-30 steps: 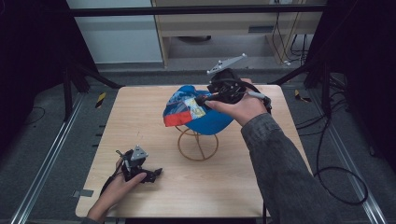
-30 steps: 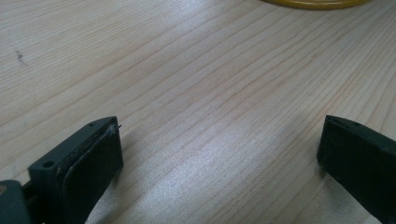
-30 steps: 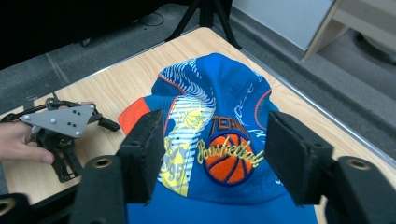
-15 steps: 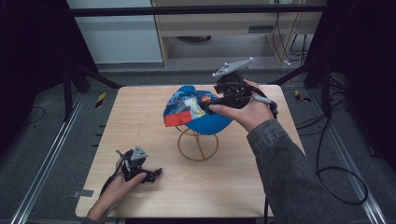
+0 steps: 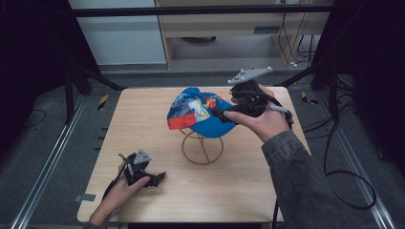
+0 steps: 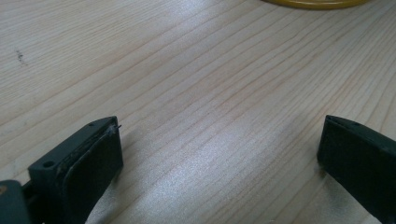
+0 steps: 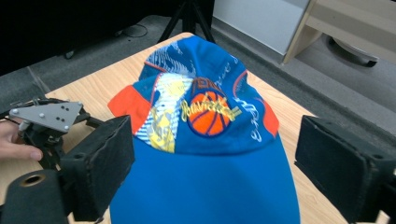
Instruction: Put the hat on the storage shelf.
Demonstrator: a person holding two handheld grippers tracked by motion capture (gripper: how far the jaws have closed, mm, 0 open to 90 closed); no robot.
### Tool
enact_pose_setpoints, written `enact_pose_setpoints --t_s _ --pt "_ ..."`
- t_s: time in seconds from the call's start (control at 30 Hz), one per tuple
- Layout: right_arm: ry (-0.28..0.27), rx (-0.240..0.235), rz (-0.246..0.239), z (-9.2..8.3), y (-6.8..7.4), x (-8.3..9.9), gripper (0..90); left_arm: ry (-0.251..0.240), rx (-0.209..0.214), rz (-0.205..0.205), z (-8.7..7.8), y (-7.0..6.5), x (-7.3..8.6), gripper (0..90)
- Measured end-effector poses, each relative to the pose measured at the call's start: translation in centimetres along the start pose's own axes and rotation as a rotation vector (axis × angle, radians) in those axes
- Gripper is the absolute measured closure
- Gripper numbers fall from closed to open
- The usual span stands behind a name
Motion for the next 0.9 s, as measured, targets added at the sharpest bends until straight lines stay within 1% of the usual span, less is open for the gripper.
enact_pose_setpoints --t_s 0.13,0.2,0.27,0.3,0.37,0.4,0.47,0.63,0.67,0.73,0.8,0.87,0.9 --pt "-0.009 0.006 0.003 -0.6 -0.3 0.4 9.0 0.000 0.000 -0.001 0.0 0.0 0.0 0.0" --pt "-0.015 0.016 0.006 -1.3 -0.6 0.9 8.1 0.000 0.001 0.000 0.0 0.0 0.0 0.0" --pt "-0.021 0.017 0.011 -1.8 -0.8 1.2 7.4 -0.002 -0.001 -0.001 0.0 0.0 0.0 0.0" --pt "-0.021 0.017 0.011 -1.8 -0.8 1.2 7.4 -0.002 -0.001 -0.001 0.0 0.0 0.0 0.0" --pt "-0.024 0.023 0.013 -2.6 -1.0 1.9 7.1 -0.002 -0.002 -0.001 0.0 0.0 0.0 0.0" --pt "-0.024 0.023 0.013 -2.6 -1.0 1.9 7.1 -0.002 -0.002 -0.001 0.0 0.0 0.0 0.0" --pt "-0.029 0.023 0.014 -3.2 -1.3 2.8 6.6 -0.002 -0.002 -0.001 0.0 0.0 0.0 0.0" --pt "-0.043 0.026 0.027 -4.1 -1.8 4.3 5.9 -0.002 -0.002 -0.002 0.0 0.0 0.0 0.0" --pt "-0.043 0.026 0.027 -4.1 -1.8 4.3 5.9 -0.002 -0.002 -0.002 0.0 0.0 0.0 0.0" --pt "-0.048 0.026 0.036 -4.6 -2.0 5.3 5.8 -0.002 -0.003 -0.002 0.0 0.0 0.0 0.0" --pt "-0.046 0.026 0.037 -4.7 -2.1 5.6 5.6 -0.002 -0.003 -0.002 0.0 0.0 0.0 0.0" --pt "-0.038 0.038 0.033 -4.8 -2.3 6.2 5.6 -0.002 -0.004 -0.004 0.0 -0.1 0.0 0.0" --pt "-0.035 0.040 0.039 -4.9 -2.5 6.7 5.6 -0.002 -0.003 -0.005 0.0 -0.1 0.0 0.0"
Point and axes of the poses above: each handheld gripper's, and its own axes: z roughly forward along the jaws, x roughly out of its underside, y roughly to its left, the point moved 5 cm from there along z, roughly forward along the jaws, and after that the axes turned 12 degrees about z, right-handed, at the moved point
